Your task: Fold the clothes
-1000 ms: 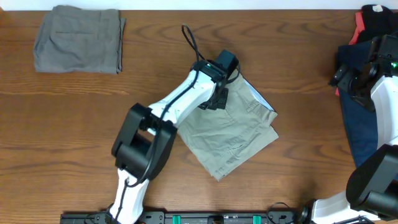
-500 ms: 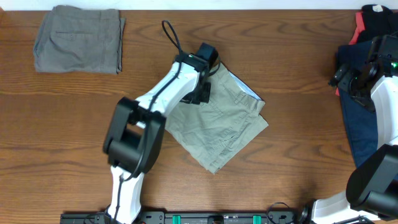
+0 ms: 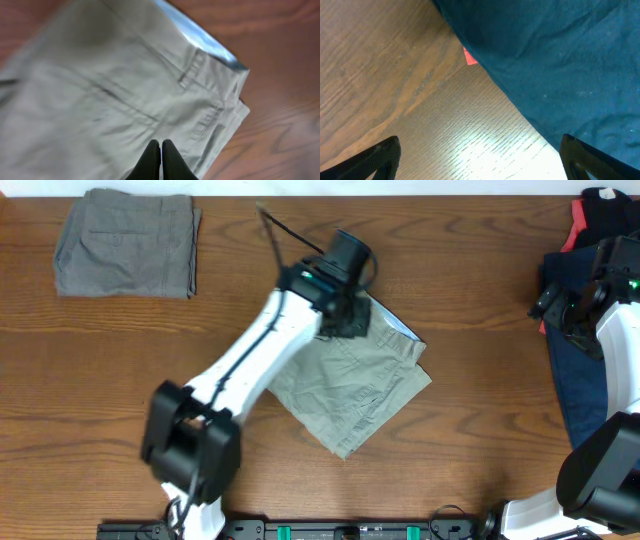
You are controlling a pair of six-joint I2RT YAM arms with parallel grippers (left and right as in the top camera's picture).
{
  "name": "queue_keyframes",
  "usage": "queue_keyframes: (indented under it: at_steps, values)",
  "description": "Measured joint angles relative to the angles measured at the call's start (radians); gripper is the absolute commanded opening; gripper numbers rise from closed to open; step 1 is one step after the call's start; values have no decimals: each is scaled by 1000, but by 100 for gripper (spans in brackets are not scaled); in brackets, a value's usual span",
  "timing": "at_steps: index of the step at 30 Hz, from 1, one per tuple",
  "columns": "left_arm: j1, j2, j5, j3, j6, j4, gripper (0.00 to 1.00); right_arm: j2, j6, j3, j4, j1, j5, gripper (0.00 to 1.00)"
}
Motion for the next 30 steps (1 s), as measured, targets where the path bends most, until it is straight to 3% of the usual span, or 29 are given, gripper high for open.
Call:
queue_keyframes:
  at_steps: [15, 24, 30]
  values:
    - [-178, 237, 61, -19, -18, 176, 7, 0, 0, 0, 0, 0, 0, 99]
    - [-188, 238, 71, -19, -17, 157, 7, 0, 0, 0, 0, 0, 0, 99]
    - [-188, 224, 114, -14, 32, 27, 7, 0, 0, 0, 0, 0, 0, 99]
